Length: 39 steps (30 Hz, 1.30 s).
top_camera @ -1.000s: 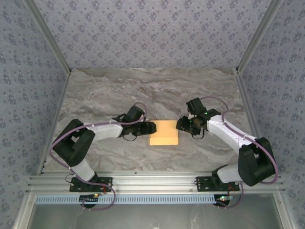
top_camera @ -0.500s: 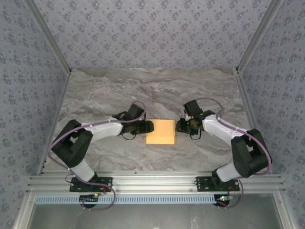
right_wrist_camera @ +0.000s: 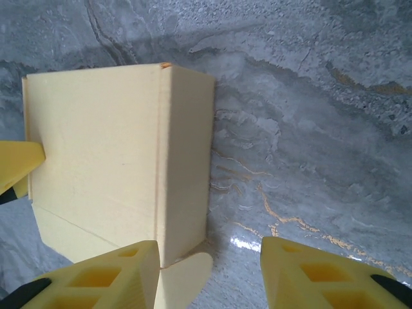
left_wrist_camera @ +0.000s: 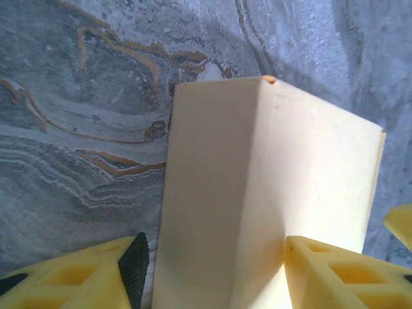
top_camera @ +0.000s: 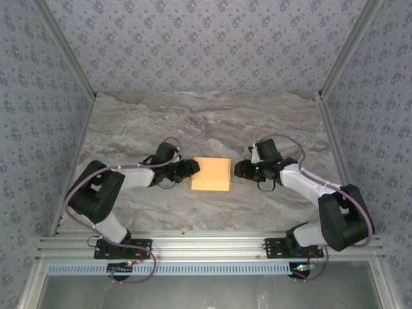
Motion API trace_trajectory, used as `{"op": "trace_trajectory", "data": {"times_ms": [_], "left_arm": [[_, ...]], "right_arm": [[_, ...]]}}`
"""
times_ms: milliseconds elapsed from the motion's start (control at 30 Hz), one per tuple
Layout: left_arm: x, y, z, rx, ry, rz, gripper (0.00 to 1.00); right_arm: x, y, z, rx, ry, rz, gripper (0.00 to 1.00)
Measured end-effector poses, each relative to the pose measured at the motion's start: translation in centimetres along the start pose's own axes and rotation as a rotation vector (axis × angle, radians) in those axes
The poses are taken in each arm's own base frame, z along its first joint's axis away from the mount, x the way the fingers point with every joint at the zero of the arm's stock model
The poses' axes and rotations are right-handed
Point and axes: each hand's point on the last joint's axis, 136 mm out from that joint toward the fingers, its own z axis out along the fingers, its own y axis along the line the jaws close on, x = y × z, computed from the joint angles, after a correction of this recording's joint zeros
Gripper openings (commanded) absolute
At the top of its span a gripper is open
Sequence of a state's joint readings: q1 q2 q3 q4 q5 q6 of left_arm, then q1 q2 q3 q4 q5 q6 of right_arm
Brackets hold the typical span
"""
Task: Fold the paper box
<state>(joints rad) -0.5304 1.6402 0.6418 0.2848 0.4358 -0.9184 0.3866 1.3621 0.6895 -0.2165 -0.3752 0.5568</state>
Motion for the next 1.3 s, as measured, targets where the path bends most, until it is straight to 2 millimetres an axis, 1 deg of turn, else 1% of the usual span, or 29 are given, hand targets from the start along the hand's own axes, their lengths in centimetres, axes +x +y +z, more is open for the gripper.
{"op": "trace_trajectory", "data": {"times_ms": [133,333,400,533,767,867,1100,1200,1300], "left_arm": [[-0.1,0.1,-0.6,0.074,-0.034,0.001,0.53],[-0.4,1.0,-1.2,0.157,-0.058,-0.037,0.42],[-0.6,1.0,-1.2,0.19,-0.05,-0.057,0.38],[-0.8,1.0,-0.8,0.25,-0.032,-0.081,0.32],[-1.3,0.6,-0.8,0.299,-0.04,-0.085,0.29],[-1.3,0.8,-0.9,0.319,-0.044,-0.093,0.28],[-1.8,0.7,-0.8,0.37,-0.044,-0.104,0.2],[-2.1,0.7,-0.8,0.38,-0.045,-0.11,0.2],[-2.1,0.6,-0.8,0.383,-0.041,-0.112,0.21]], "right_arm": [[-0.4,0.2,-0.1,-0.034,-0.009,0.011,0.49],[-0.7,1.4,0.2,-0.108,-0.016,-0.006,0.53],[-0.6,1.4,0.8,-0.125,-0.001,0.004,0.54],[-0.2,1.3,2.7,-0.16,0.043,0.032,0.56],[0.3,1.4,5.2,-0.231,0.098,0.072,0.57],[-0.5,1.7,5.4,-0.273,0.096,0.078,0.58],[-2.1,2.5,5.5,-0.371,0.129,0.073,0.63],[-2.8,2.7,5.3,-0.397,0.139,0.047,0.65],[-3.2,2.6,5.1,-0.41,0.138,0.034,0.66]]}}
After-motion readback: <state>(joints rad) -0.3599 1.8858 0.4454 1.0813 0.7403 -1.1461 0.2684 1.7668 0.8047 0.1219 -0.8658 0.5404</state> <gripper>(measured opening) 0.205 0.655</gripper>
